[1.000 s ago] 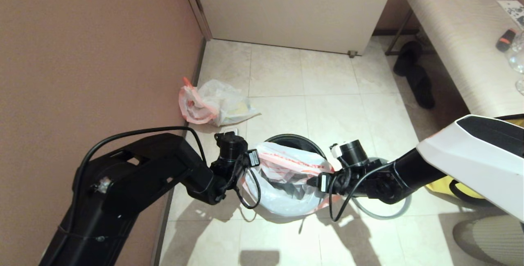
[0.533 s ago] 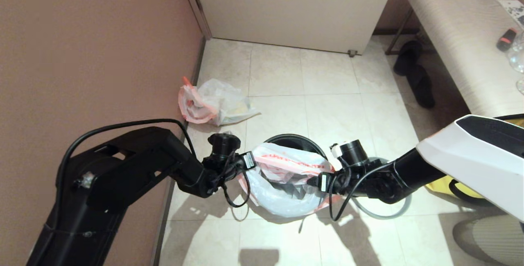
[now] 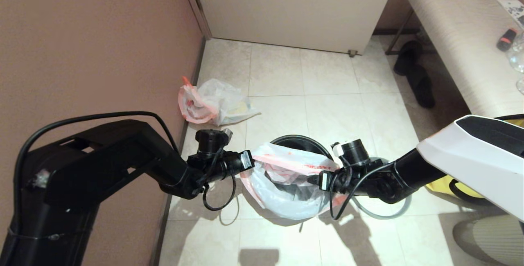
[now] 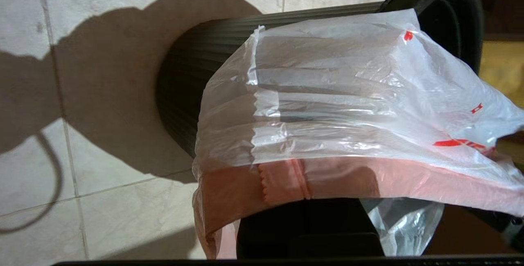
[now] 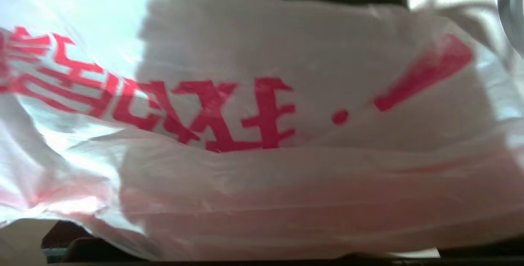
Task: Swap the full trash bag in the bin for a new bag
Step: Put the new garbage bag on the trash can
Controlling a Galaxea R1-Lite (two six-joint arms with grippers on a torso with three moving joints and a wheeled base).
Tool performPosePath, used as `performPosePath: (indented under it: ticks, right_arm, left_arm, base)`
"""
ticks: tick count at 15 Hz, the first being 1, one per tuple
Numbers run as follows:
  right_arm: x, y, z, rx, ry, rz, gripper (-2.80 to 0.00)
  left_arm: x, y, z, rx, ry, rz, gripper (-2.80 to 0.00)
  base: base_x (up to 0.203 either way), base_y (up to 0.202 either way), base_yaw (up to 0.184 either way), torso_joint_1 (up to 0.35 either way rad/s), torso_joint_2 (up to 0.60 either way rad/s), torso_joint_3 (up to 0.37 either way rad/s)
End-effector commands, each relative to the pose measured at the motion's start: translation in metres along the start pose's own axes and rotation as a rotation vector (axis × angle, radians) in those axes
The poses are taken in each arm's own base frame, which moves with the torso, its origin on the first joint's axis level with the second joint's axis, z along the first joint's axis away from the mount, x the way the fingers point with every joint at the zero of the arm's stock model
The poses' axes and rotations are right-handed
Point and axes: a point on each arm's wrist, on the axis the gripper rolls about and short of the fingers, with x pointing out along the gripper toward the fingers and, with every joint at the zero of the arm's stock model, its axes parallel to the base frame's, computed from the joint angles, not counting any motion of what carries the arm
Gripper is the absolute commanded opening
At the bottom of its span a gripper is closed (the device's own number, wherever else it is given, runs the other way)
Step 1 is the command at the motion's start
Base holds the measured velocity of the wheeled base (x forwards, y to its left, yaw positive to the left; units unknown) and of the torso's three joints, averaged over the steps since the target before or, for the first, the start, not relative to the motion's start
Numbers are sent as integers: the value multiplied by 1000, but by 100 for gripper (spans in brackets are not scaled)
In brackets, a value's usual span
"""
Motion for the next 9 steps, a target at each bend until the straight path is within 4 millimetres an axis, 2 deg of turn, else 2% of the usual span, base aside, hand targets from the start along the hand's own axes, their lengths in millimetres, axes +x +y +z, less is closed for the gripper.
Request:
performPosePath:
  ticks: [1, 5, 7, 9]
  right_arm:
    - [2, -2, 1, 7, -15, 3, 0]
    - [18, -12, -4, 14, -12, 11, 0]
    - [7, 0, -6, -8, -15, 34, 0]
    - [-11, 9, -4, -69, -40, 34, 0]
  left_arm:
    - [1, -2, 0, 2, 0, -17, -280]
    - [23, 8, -6, 29, 30, -12, -280]
    - [21, 11, -2, 40, 55, 7, -280]
    - [30, 18, -10, 78, 79, 21, -280]
  base:
    - [0, 0, 0, 0, 0, 0]
    - [0, 0, 0, 0, 0, 0]
    - [0, 0, 0, 0, 0, 0]
    - [0, 0, 0, 0, 0, 0]
